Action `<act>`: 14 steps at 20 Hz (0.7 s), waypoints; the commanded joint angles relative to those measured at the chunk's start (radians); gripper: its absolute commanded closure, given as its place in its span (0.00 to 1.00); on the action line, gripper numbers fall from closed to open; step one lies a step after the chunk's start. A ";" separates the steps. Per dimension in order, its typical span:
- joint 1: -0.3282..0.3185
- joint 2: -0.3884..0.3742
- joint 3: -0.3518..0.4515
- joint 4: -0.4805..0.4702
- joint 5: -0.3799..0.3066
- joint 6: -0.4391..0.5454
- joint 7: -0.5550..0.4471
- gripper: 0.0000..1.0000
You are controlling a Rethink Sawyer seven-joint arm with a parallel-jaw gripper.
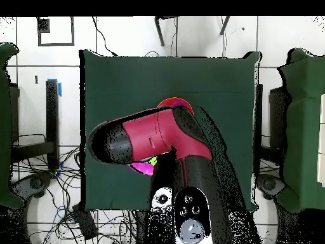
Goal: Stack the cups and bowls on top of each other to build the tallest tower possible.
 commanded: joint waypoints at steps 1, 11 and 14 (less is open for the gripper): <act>0.021 0.027 -0.024 0.021 -0.014 -0.045 0.098 0.00; 0.032 0.041 -0.038 0.013 -0.016 -0.062 0.094 0.00; 0.035 0.050 -0.042 0.007 -0.016 -0.066 0.094 0.00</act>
